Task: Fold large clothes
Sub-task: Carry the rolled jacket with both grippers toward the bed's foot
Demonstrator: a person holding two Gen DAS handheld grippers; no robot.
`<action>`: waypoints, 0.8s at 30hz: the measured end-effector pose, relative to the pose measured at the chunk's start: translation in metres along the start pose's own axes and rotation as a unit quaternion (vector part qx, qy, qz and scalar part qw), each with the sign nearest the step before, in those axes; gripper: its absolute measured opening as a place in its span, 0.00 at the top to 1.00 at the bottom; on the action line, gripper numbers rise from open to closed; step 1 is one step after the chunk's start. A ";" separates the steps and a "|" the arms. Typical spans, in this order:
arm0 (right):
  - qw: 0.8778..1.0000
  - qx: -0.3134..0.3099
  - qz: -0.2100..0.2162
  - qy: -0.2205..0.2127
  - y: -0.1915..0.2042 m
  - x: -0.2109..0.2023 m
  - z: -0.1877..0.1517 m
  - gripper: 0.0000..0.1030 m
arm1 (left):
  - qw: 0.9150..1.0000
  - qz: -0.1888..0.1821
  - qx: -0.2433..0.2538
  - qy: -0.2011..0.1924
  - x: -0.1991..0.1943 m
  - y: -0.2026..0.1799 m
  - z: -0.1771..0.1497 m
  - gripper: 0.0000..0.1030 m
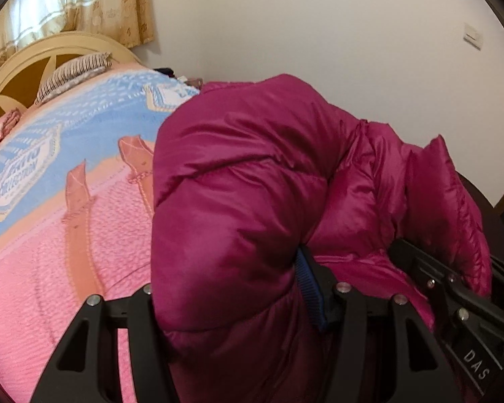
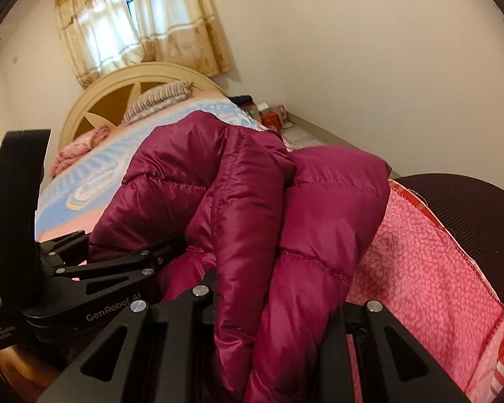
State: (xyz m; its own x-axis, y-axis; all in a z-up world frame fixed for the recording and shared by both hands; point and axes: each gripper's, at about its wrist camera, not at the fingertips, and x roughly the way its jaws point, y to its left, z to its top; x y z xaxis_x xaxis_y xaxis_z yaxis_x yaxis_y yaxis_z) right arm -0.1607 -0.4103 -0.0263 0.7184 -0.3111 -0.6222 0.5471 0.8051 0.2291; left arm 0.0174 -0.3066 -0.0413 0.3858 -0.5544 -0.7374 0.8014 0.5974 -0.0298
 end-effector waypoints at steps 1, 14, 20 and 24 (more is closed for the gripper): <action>1.000 0.000 -0.001 0.002 -0.001 0.003 0.000 0.79 | 1.000 0.001 -0.003 0.001 0.003 0.002 0.001 0.39; 0.999 -0.025 -0.029 0.028 0.012 0.047 0.005 0.79 | 0.999 0.005 -0.040 0.032 0.036 0.016 0.006 0.00; 0.998 -0.033 -0.050 0.019 0.024 0.036 0.001 0.74 | 0.998 -0.020 -0.037 0.042 0.023 0.015 -0.001 0.00; 0.998 -0.030 -0.062 0.010 0.034 0.001 -0.001 0.66 | 0.996 -0.048 -0.059 0.050 0.005 0.030 -0.008 0.00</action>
State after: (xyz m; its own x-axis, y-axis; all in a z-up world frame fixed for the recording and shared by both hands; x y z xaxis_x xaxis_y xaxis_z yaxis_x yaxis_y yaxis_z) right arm -0.1426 -0.3827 -0.0201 0.6376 -0.4001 -0.6584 0.6036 0.7905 0.1042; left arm 0.0397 -0.2866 -0.0518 0.2581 -0.5551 -0.7907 0.7713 0.6113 -0.1774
